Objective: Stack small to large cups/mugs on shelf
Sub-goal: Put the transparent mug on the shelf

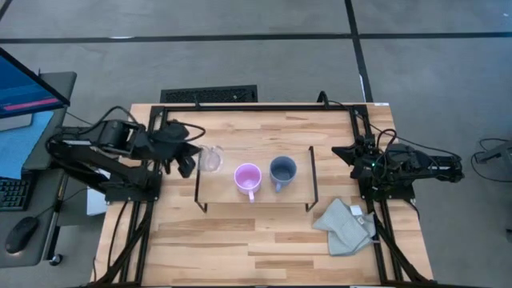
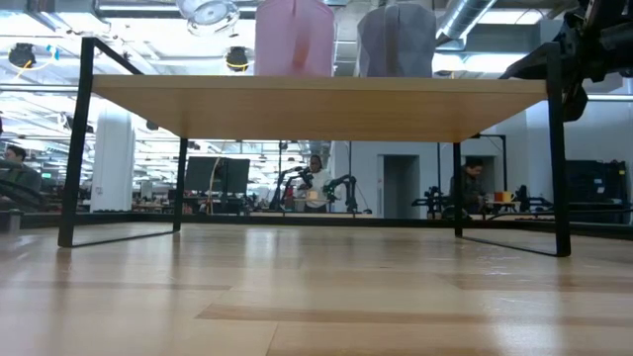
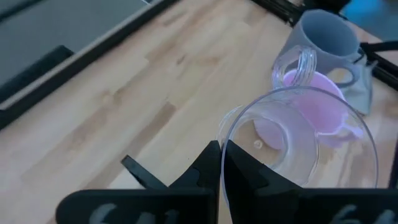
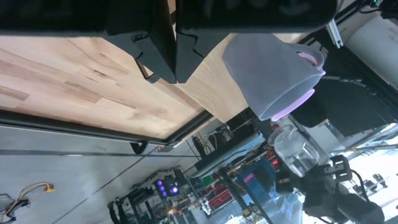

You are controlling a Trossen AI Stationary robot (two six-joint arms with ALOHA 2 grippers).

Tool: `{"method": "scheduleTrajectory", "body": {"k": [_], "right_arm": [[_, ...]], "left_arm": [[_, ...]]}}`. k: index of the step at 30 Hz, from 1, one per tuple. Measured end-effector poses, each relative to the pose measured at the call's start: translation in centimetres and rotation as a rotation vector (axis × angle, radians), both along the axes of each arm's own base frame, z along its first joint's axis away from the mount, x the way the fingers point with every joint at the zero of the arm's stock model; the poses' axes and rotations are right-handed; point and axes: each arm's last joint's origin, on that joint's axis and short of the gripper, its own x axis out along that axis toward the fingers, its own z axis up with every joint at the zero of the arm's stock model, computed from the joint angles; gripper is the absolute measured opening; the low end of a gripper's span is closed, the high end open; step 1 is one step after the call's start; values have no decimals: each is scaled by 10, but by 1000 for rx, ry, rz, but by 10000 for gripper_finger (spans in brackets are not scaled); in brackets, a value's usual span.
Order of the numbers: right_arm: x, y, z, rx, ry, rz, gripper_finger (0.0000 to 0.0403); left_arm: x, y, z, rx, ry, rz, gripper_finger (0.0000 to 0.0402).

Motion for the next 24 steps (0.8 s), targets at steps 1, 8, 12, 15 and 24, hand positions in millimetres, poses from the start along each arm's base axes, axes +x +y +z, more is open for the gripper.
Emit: {"method": "scheduleTrajectory", "body": {"k": [1, 8, 12, 15, 24], "right_arm": [[0, 0, 0, 0, 0, 0, 24], [0, 0, 0, 0, 0, 0, 24], [0, 0, 0, 0, 0, 0, 24], [0, 0, 0, 0, 0, 0, 24], [0, 0, 0, 0, 0, 0, 24]], "left_arm": [[-2, 0, 1, 12, -5, 11, 0], [-11, 0, 6, 73, -50, 54, 0], [-14, -1, 3, 97, -82, 41, 0], [-20, -1, -11, 81, -155, 18, 0], [-43, 2, -48, -17, -290, 1, 0]]}}
